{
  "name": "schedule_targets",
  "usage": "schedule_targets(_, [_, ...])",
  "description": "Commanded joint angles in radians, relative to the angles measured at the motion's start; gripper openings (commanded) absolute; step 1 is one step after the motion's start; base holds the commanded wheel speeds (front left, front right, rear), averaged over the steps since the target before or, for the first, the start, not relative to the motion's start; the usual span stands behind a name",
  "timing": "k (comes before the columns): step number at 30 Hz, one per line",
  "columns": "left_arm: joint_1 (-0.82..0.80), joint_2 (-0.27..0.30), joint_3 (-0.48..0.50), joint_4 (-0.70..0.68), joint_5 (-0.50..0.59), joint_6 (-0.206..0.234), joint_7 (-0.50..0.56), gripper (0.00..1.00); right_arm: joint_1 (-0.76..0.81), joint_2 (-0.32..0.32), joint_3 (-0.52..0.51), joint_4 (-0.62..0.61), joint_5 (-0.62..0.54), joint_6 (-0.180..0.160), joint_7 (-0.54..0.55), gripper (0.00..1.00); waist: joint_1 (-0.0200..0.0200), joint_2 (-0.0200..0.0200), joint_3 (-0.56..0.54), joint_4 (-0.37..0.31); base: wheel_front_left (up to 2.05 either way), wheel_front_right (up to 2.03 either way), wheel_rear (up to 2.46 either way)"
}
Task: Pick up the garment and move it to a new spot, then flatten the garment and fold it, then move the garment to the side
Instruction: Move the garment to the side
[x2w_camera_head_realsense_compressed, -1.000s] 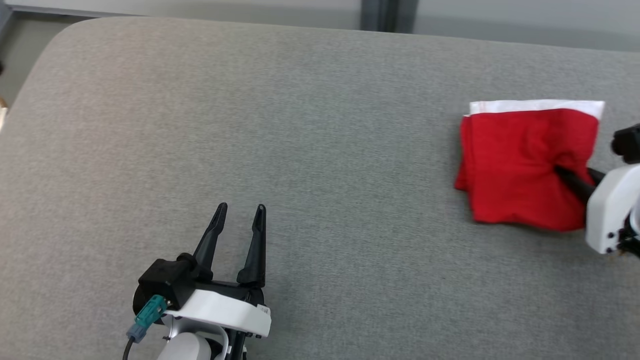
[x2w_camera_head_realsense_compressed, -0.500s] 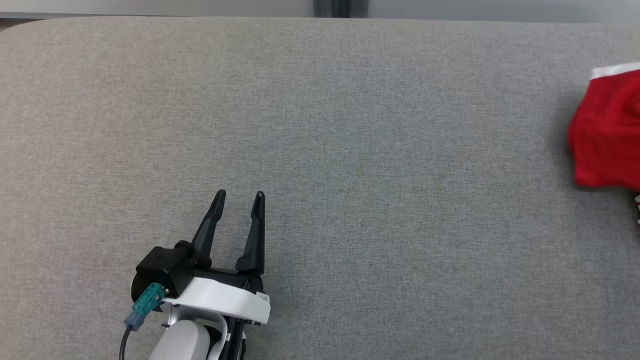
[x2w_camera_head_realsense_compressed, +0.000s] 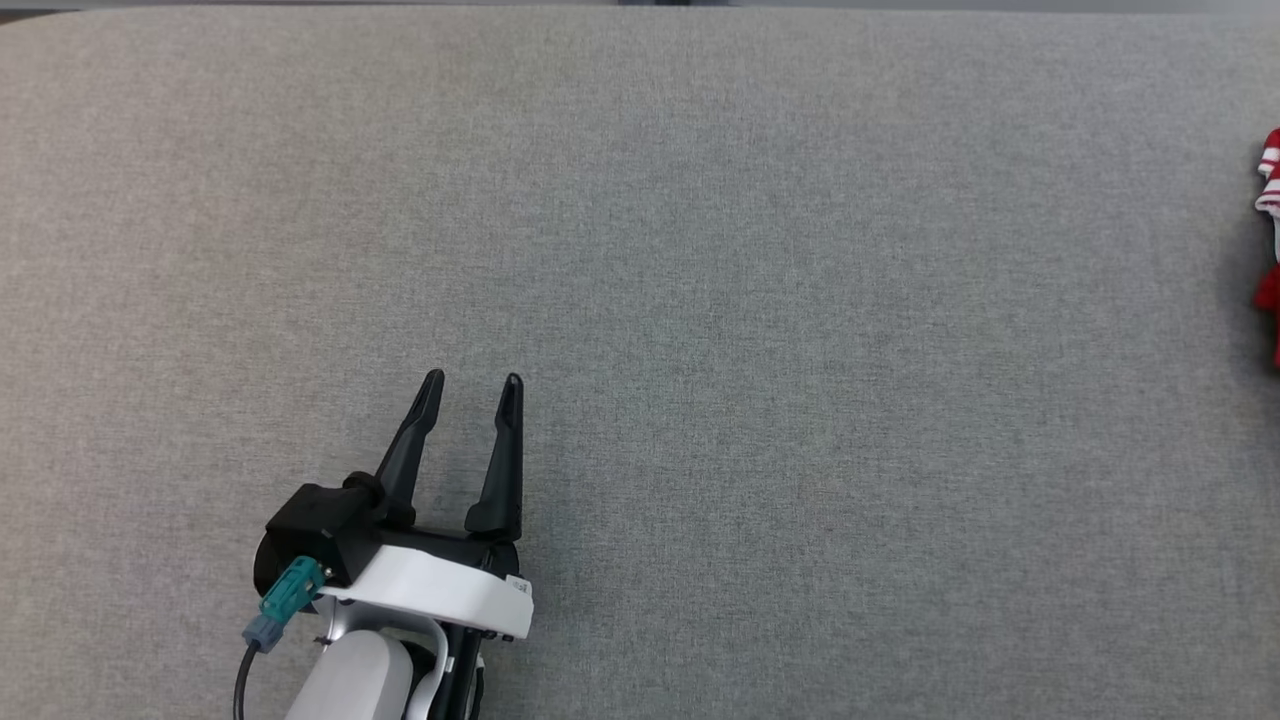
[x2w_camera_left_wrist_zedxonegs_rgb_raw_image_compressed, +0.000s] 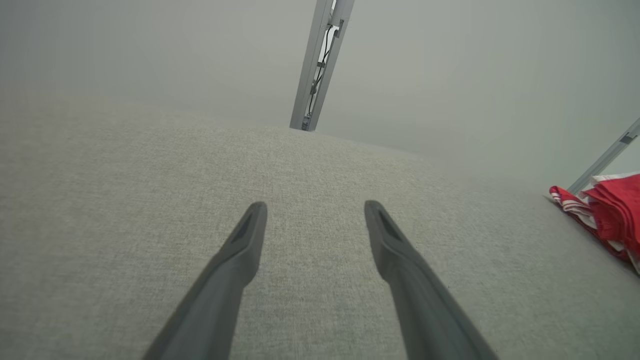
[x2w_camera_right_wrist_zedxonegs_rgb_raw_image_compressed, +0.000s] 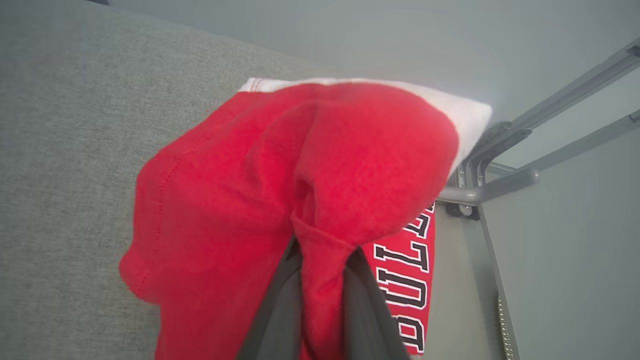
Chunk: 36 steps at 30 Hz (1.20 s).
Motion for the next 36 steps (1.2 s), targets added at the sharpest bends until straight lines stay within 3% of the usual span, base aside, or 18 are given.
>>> schedule_targets(1, [-0.014, 0.004, 0.005, 0.002, 0.011, -0.007, -0.001, 1.0, 0.016, -0.003, -0.009, 0.006, -0.028, 0.0, -0.011, 0.0, 0.0, 0.0, 0.012, 0.0, 0.0, 0.0, 0.0])
schedule_targets(10, [-0.034, 0.004, 0.032, -0.011, 0.041, -0.008, -0.001, 1.0, 0.022, -0.038, -0.031, 0.073, -0.163, 0.0, -0.069, 0.0, 0.0, 0.0, 0.093, 0.001, 0.0, 0.0, 0.0])
schedule_targets(20, [-0.023, 0.004, 0.092, -0.017, 0.064, -0.013, -0.001, 1.0, -0.027, 0.012, -0.1, 0.165, -0.316, 0.0, -0.121, 0.0, 0.0, 0.0, 0.152, -0.004, 0.0, 0.0, 0.0])
schedule_targets(21, [-0.02, 0.004, 0.096, -0.017, 0.067, -0.015, -0.001, 1.0, -0.033, 0.019, -0.11, 0.173, -0.332, 0.0, -0.124, 0.25, 0.0, 0.0, 0.154, -0.004, 0.0, 0.0, 0.0])
schedule_targets(22, [-0.018, 0.004, 0.1, -0.017, 0.069, -0.016, -0.001, 1.0, -0.038, 0.028, -0.115, 0.178, -0.345, 0.0, -0.126, 0.96, 0.0, 0.0, 0.155, -0.004, 0.0, 0.0, 0.0])
schedule_targets(23, [-0.016, 0.004, 0.103, -0.016, 0.071, -0.018, -0.001, 1.0, -0.047, 0.035, -0.125, 0.182, -0.358, 0.0, -0.133, 1.0, 0.0, 0.0, 0.156, -0.004, 0.0, 0.0, 0.0])
schedule_targets(36, [-0.002, 0.004, 0.106, -0.006, 0.056, -0.026, -0.001, 1.0, -0.082, 0.087, -0.143, 0.055, -0.58, 0.0, -0.071, 1.0, 0.0, 0.0, 0.069, -0.022, 0.0, 0.0, 0.0])
